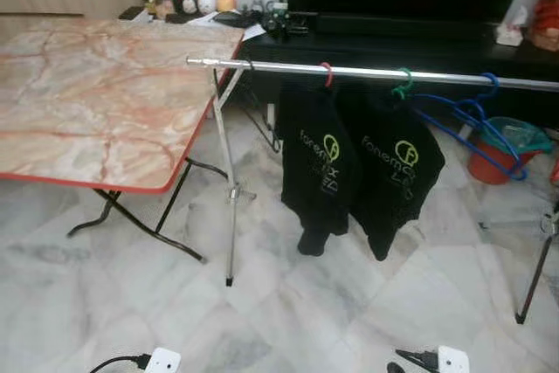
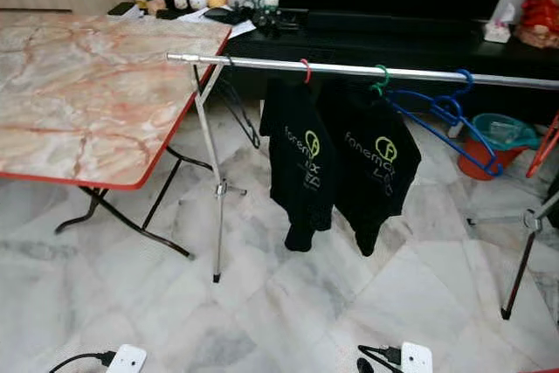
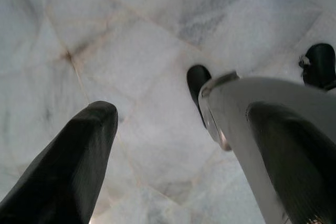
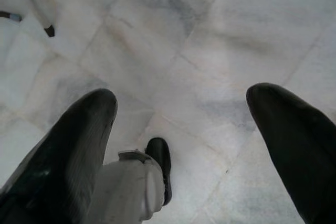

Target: Hang hanger

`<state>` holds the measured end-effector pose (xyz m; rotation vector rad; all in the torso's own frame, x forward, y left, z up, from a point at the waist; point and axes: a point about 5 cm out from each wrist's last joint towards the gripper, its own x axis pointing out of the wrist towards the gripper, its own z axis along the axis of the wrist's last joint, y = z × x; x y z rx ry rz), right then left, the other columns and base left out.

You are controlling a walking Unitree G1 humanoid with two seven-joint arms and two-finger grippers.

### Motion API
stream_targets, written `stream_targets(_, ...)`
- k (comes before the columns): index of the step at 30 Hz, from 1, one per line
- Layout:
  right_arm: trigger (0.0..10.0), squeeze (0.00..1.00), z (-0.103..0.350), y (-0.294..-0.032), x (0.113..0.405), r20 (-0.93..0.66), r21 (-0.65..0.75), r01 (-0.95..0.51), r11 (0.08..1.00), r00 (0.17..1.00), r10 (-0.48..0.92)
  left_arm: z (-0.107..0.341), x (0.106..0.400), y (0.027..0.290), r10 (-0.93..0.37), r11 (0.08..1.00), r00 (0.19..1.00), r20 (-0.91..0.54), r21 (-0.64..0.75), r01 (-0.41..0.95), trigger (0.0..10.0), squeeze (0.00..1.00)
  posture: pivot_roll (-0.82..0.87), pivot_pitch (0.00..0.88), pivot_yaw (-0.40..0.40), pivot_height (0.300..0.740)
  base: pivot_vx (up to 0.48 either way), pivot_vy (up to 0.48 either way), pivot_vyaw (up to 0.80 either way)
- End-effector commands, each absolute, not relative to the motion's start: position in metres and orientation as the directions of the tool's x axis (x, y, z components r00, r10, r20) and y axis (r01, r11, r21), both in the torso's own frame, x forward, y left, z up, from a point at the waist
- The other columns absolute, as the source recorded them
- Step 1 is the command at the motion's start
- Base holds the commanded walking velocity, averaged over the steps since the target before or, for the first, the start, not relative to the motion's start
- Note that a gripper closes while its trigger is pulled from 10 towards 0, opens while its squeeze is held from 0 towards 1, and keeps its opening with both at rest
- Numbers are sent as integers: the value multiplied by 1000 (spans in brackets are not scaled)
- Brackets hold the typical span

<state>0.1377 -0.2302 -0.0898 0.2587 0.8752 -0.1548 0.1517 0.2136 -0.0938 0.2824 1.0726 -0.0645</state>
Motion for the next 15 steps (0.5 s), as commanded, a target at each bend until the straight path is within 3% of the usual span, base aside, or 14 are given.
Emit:
stream_targets(1, 10000, 0, -87, -232, 142, -744, 151, 258, 954, 666, -63, -93, 150, 219, 94, 963, 479, -873, 202, 179, 10000, 0, -71, 0, -32, 740, 0, 0, 0)
stream_targets(8, 10000, 0, -78, -232, 150, -629, 188, 291, 938, 769, -113, -92, 150, 223, 95, 964, 506, -857, 206, 168, 10000, 0, -83, 0, -23, 740, 0, 0, 0)
stream_targets(15, 10000, 0, -72, -235, 153, -559, 183, 293, 939, 816, -145, -93, 146, 225, 101, 965, 505, -857, 208, 160, 10000, 0, -77, 0, -33, 740, 0, 0, 0)
